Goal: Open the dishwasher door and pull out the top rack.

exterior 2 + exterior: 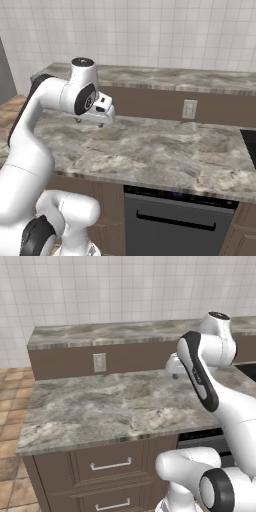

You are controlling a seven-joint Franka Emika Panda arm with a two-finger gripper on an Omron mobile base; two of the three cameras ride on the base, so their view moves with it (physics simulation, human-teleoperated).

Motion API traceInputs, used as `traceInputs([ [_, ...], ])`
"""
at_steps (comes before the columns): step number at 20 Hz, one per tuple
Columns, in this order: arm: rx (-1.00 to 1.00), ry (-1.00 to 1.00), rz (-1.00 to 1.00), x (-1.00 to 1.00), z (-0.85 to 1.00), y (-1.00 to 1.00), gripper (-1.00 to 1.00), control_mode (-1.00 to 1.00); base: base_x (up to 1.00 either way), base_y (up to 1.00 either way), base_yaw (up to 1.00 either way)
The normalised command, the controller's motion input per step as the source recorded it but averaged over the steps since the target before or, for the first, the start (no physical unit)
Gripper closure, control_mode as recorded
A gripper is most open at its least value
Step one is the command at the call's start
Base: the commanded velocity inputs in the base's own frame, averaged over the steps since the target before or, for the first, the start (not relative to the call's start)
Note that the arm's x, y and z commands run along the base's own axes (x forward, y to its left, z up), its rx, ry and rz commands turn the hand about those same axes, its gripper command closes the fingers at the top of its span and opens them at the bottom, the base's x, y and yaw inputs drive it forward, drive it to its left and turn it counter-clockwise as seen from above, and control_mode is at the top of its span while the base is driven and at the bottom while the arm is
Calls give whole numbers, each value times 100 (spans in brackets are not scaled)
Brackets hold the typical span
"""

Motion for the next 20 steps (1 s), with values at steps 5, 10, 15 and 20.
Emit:
traceInputs([
  [5,23,-1,-30,-100,-68,-35,-100,-100,0,0,0],
  [10,27,-1,-40,-97,-84,-40,-100,-100,0,0,0],
  [15,18,0,-29,-23,-92,-42,-100,-100,0,0,0],
  [20,3,-1,-12,4,-68,-28,-100,-100,0,0,0],
])
